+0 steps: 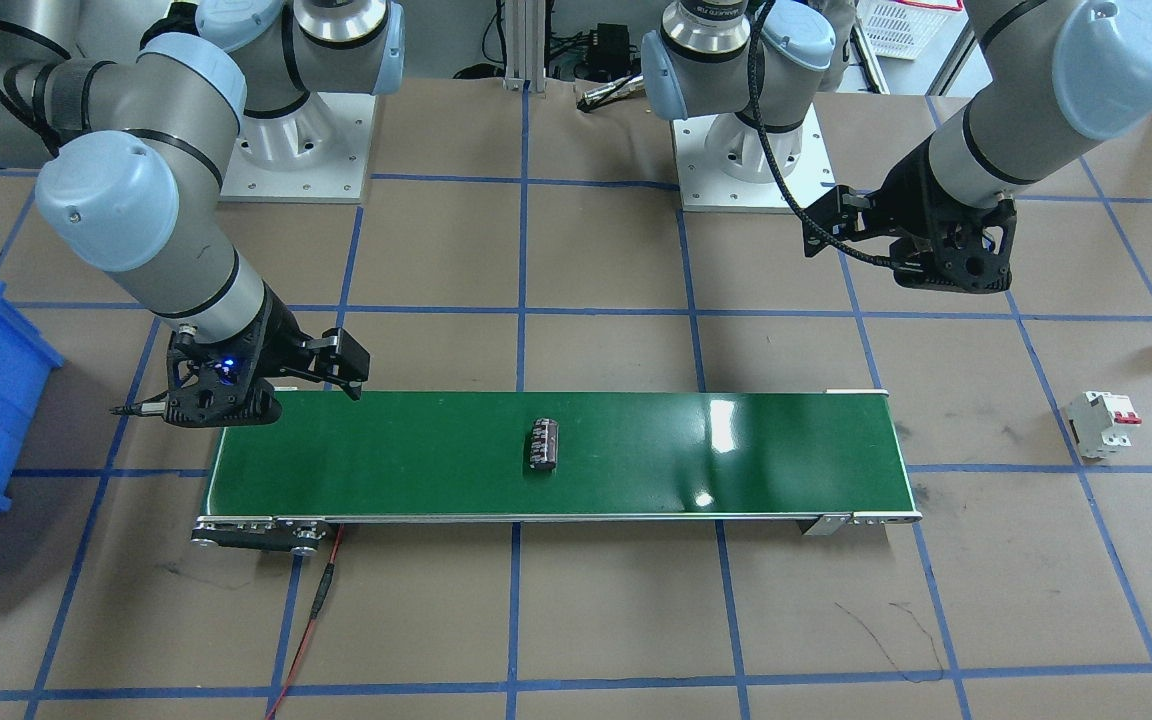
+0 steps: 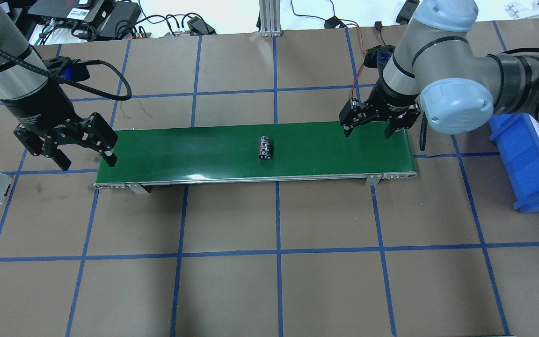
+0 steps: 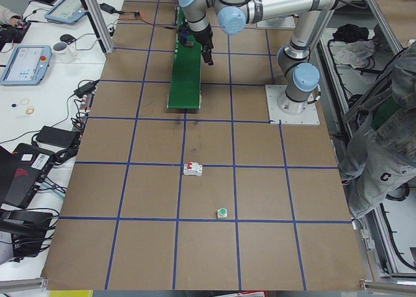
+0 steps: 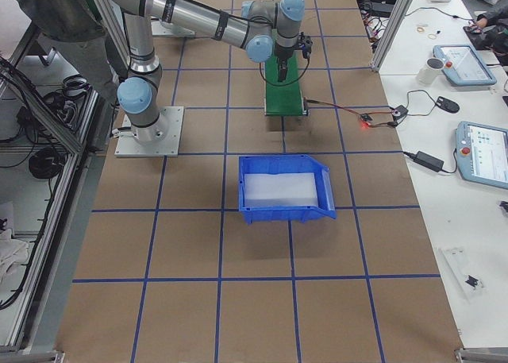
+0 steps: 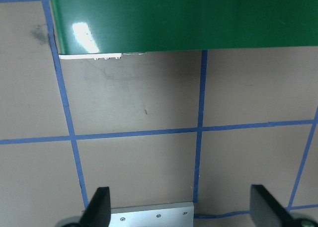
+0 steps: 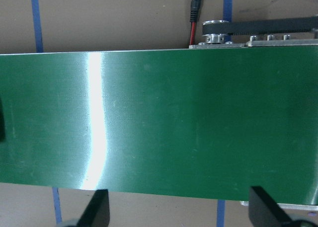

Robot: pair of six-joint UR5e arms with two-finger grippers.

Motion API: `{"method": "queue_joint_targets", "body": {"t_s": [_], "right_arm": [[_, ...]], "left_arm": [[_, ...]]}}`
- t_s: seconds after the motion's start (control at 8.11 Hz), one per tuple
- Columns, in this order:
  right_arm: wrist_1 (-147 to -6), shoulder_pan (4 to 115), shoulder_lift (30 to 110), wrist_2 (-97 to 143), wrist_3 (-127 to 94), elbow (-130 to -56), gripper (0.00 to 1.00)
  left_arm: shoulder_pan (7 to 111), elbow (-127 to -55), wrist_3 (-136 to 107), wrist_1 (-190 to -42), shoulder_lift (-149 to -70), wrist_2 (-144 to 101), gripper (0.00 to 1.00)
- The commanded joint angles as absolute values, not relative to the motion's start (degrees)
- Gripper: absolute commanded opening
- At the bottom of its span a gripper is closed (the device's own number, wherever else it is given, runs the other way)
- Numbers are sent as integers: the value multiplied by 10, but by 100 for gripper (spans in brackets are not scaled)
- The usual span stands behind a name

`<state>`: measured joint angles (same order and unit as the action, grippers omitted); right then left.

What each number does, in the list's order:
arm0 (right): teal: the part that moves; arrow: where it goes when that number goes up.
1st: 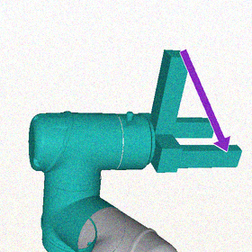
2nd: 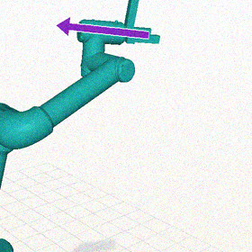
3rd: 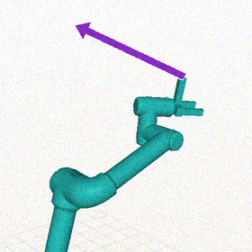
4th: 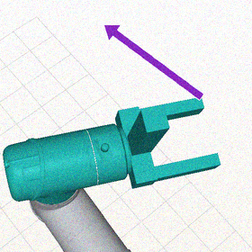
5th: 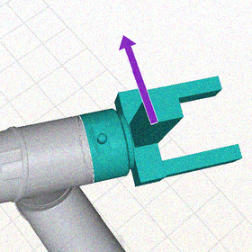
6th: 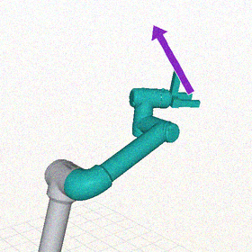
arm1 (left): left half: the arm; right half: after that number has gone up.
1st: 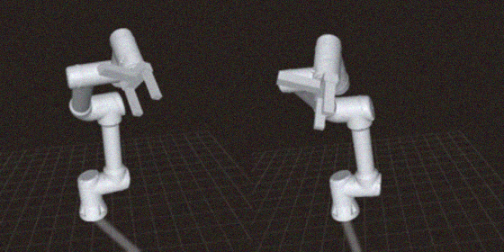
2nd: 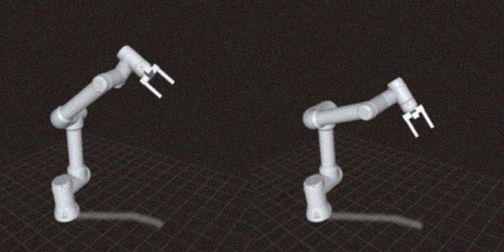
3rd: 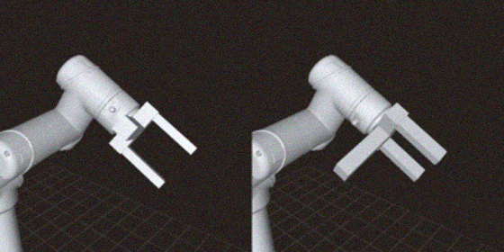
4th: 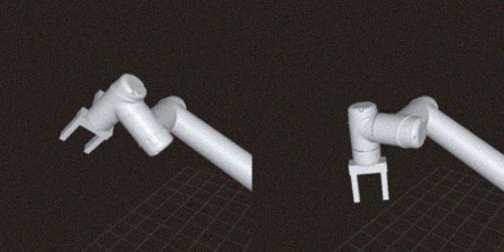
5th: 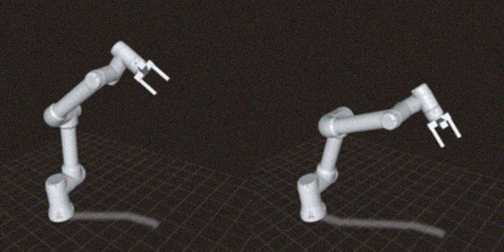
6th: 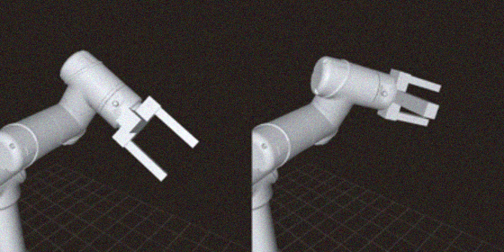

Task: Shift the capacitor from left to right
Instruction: 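Raise the left gripper away while the right gripper moves toward the belt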

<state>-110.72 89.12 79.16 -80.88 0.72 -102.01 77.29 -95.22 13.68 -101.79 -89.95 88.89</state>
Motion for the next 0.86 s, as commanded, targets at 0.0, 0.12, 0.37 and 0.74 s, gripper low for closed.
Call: {"method": "queue_joint_targets", "body": {"t_s": [0.0, 0.12, 0.37, 0.74], "right_arm": [[-1108, 891, 782, -787, 8, -1027, 99], [-1115, 891, 780, -787, 8, -1027, 99], [-1137, 891, 764, -792, 8, -1027, 100], [-1137, 891, 763, -795, 5, -1027, 100]], "left_arm": [[772, -952, 137, -1017, -896, 889, 100], [772, -952, 136, -1017, -896, 888, 100], [771, -952, 135, -1015, -896, 889, 100], [771, -949, 136, -1014, -896, 889, 100]]}}
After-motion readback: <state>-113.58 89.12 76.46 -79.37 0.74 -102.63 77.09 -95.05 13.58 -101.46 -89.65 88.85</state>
